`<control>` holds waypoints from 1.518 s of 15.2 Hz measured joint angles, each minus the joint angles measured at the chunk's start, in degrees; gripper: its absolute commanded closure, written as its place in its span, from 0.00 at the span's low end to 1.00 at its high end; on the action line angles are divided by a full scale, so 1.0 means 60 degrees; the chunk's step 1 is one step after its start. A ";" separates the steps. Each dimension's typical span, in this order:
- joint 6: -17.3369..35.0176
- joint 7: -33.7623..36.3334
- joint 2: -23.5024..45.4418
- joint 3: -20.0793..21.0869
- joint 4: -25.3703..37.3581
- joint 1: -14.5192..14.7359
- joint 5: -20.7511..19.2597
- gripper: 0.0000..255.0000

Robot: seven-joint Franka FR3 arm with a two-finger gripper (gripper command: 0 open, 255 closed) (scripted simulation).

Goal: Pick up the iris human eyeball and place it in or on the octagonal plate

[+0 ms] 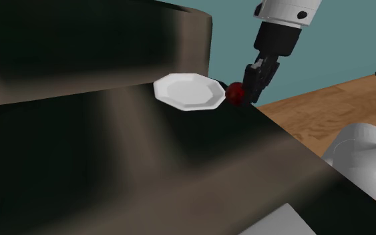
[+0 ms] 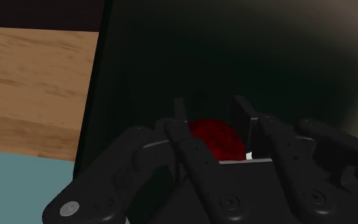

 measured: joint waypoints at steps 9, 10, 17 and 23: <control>-0.0023 -0.0002 0.0002 -0.0004 -0.0002 -0.0002 -0.0016 0.00; 0.0052 -0.0151 0.0057 -0.0059 0.0093 0.0005 -0.0062 0.00; 0.0889 -0.1211 0.0316 -0.0341 0.0322 0.0122 -0.0244 0.00; 0.1441 -0.1264 0.0267 -0.0214 -0.0255 0.0159 -0.0148 0.00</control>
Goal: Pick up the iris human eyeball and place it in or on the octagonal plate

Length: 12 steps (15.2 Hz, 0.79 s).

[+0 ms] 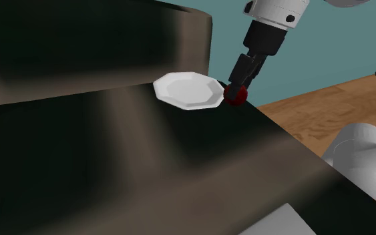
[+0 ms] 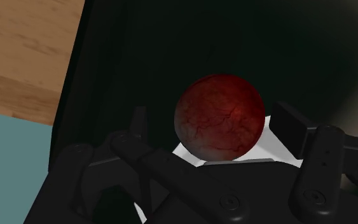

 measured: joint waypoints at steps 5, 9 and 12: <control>0.0025 0.0001 -0.0001 0.0008 -0.0022 0.0002 0.0006 1.00; 0.0025 0.0001 0.0000 0.0008 -0.0022 0.0002 0.0006 1.00; 0.0025 0.0001 0.0000 0.0008 -0.0022 0.0002 0.0006 1.00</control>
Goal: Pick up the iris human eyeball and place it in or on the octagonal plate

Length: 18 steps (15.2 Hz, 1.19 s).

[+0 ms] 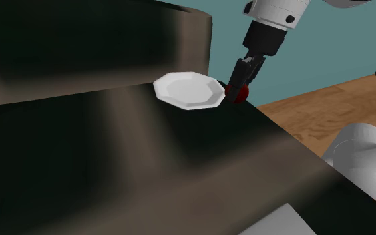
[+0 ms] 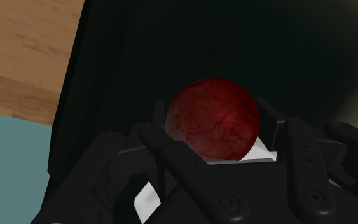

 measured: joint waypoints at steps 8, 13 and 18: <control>-0.0447 0.0071 0.0144 -0.0069 0.0596 -0.0034 -0.0078 1.00; -0.1005 0.0175 0.0329 -0.0136 0.1346 -0.0062 -0.0155 1.00; -0.1557 0.0290 0.0571 -0.0187 0.2150 -0.0089 -0.0221 1.00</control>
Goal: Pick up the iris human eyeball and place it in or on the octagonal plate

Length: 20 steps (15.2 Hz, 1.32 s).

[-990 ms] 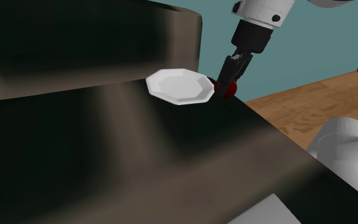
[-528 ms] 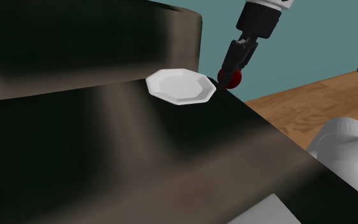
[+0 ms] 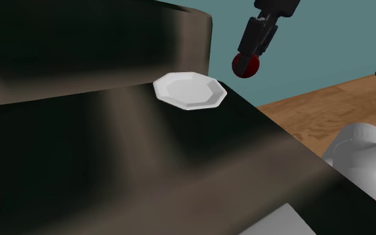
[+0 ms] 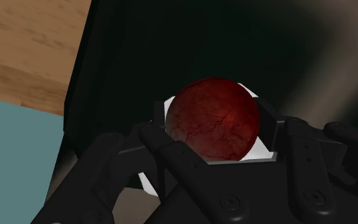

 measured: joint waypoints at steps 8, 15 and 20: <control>0.0255 0.0389 0.1966 0.0471 0.1785 -0.0175 -0.0187 1.00; 0.0924 0.0716 0.3488 0.0923 0.2686 -0.0254 -0.0448 1.00; 0.1544 0.0578 0.3311 0.0928 0.1881 -0.0235 -0.0381 1.00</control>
